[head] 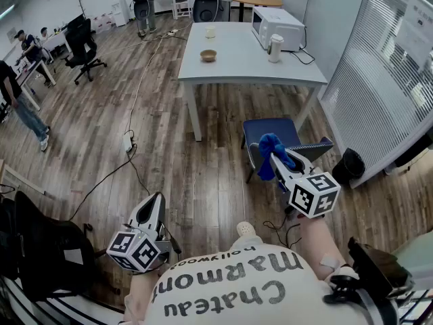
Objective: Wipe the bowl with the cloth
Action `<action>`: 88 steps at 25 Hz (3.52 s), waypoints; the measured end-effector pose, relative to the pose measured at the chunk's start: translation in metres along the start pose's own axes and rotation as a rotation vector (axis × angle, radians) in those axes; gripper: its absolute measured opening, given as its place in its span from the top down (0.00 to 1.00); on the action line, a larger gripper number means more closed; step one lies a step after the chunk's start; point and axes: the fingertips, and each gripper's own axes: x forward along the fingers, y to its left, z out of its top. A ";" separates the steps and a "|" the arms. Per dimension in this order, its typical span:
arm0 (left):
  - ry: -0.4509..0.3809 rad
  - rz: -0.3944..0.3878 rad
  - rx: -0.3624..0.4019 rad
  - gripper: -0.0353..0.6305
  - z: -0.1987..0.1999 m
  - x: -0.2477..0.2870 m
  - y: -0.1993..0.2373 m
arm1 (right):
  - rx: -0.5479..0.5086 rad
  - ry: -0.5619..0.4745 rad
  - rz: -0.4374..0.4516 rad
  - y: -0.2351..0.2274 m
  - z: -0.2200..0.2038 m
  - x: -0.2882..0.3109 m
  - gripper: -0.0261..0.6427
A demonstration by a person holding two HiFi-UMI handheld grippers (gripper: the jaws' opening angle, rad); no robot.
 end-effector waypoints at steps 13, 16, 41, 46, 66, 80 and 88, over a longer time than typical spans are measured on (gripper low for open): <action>0.030 -0.012 -0.010 0.96 0.004 0.037 0.028 | 0.060 0.037 0.019 -0.003 -0.003 0.051 0.83; 0.003 -0.038 -0.049 0.96 0.026 0.075 0.034 | 0.065 0.050 0.031 -0.007 0.002 0.086 0.83; -0.124 0.001 -0.105 0.96 0.118 0.310 0.142 | 0.103 0.090 0.220 -0.070 0.065 0.365 0.83; -0.070 0.009 -0.136 0.96 0.105 0.335 0.158 | 0.135 0.136 0.238 -0.072 0.044 0.386 0.83; 0.056 -0.255 -0.123 0.96 0.170 0.542 0.224 | 0.235 0.133 0.029 -0.145 0.089 0.518 0.83; 0.112 -0.364 -0.114 0.96 0.215 0.668 0.291 | 0.268 0.060 -0.122 -0.198 0.146 0.627 0.83; 0.186 -0.399 -0.132 0.96 0.194 0.717 0.314 | 0.259 0.021 -0.111 -0.201 0.147 0.665 0.83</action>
